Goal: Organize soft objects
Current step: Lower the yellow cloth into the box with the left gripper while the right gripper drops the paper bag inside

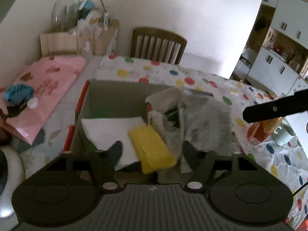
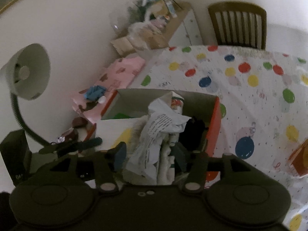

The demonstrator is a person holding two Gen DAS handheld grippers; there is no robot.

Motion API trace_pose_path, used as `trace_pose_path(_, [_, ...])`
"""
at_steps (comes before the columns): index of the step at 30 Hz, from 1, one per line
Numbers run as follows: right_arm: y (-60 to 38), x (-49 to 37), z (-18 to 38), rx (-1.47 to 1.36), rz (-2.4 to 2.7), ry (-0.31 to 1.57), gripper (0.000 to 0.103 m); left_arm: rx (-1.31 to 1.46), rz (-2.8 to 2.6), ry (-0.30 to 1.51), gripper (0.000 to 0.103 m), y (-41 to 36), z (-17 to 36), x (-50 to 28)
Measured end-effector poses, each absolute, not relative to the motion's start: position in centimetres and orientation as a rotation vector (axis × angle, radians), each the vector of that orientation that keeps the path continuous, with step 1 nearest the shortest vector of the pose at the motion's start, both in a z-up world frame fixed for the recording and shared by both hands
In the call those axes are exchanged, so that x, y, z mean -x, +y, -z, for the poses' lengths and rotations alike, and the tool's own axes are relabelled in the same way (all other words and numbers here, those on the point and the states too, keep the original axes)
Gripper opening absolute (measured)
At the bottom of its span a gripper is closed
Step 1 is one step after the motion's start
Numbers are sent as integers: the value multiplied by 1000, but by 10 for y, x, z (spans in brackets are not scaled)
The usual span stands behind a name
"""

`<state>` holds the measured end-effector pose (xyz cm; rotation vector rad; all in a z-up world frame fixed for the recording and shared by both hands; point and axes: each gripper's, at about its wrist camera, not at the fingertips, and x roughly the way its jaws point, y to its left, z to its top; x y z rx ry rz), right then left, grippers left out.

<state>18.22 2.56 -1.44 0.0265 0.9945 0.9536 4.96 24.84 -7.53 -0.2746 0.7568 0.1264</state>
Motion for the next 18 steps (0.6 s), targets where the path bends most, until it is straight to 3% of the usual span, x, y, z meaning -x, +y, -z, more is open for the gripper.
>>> trace_pose_path(18, [-14, -113, -3, 75, -993, 700, 81, 225, -114, 682, 80, 213, 27, -17])
